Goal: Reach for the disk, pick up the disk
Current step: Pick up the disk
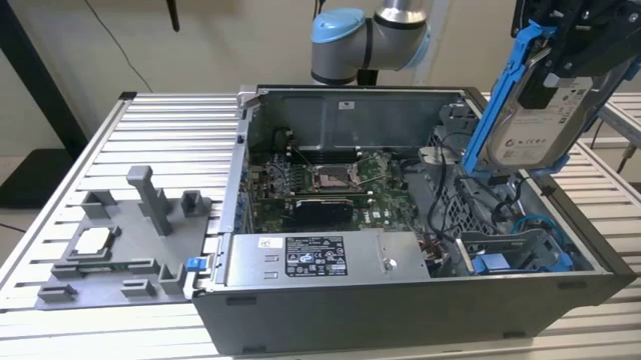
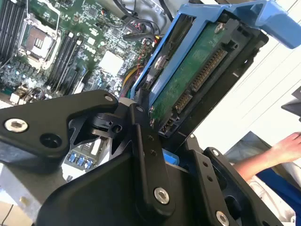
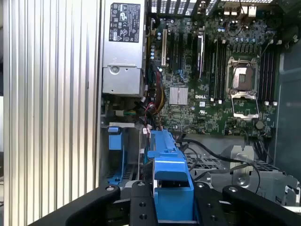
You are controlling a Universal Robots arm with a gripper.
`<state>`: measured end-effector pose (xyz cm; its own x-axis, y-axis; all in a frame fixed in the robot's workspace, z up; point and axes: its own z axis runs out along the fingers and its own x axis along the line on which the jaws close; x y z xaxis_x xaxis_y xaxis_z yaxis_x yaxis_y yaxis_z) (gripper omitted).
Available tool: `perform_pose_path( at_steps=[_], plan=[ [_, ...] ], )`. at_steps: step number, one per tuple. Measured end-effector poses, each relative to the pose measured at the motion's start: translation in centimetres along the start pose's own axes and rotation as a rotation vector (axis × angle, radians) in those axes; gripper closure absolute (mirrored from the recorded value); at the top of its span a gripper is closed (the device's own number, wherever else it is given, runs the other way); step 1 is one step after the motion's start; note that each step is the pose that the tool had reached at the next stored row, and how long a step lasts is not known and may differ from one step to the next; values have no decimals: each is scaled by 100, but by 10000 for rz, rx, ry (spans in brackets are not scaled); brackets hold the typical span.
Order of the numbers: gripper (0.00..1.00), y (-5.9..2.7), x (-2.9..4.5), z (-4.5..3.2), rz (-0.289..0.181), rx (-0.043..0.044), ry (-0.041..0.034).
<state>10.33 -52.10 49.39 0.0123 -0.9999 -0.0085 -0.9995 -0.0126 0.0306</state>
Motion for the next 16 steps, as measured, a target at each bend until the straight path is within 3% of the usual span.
perform_pose_path(
  at_steps=[10,16],
  plan=[
    [100,-13,43,142,-1,-24,1],
    [100,-80,194,211,1,-93,-1]
  ],
)
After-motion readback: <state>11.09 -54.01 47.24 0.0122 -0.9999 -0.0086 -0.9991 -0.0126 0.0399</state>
